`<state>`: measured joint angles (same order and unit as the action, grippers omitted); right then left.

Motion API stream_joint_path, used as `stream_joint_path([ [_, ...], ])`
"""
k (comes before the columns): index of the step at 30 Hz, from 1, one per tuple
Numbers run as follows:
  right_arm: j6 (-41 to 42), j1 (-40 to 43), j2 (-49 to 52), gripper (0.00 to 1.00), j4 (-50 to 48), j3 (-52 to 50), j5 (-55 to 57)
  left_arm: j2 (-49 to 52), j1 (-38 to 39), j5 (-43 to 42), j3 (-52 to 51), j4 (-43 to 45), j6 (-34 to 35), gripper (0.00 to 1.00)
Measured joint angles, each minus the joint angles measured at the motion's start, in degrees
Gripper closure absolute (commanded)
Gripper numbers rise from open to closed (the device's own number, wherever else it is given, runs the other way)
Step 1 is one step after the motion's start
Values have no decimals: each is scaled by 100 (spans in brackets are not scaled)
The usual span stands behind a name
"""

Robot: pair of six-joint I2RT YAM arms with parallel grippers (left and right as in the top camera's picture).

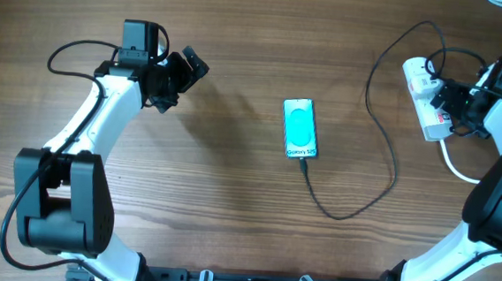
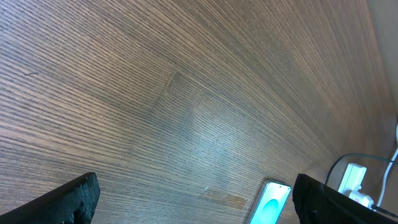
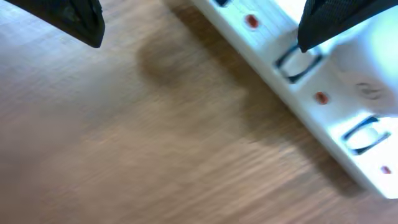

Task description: Plug charger to phone and switch on socket

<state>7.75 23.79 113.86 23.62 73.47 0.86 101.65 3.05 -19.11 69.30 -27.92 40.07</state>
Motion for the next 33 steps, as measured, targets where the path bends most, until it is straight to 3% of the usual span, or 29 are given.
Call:
stream_joint_path([
  [5, 149, 26, 2, 0, 26, -17, 481, 0, 0, 0, 0, 0, 0, 0],
  [17, 138, 24, 4, 0, -603, -109, 234, 0, 0, 0, 0, 0, 0, 0],
  [33, 70, 24, 4, 0, -634, -114, -214, 2, 0, 0, 0, 0, 0, 0],
])
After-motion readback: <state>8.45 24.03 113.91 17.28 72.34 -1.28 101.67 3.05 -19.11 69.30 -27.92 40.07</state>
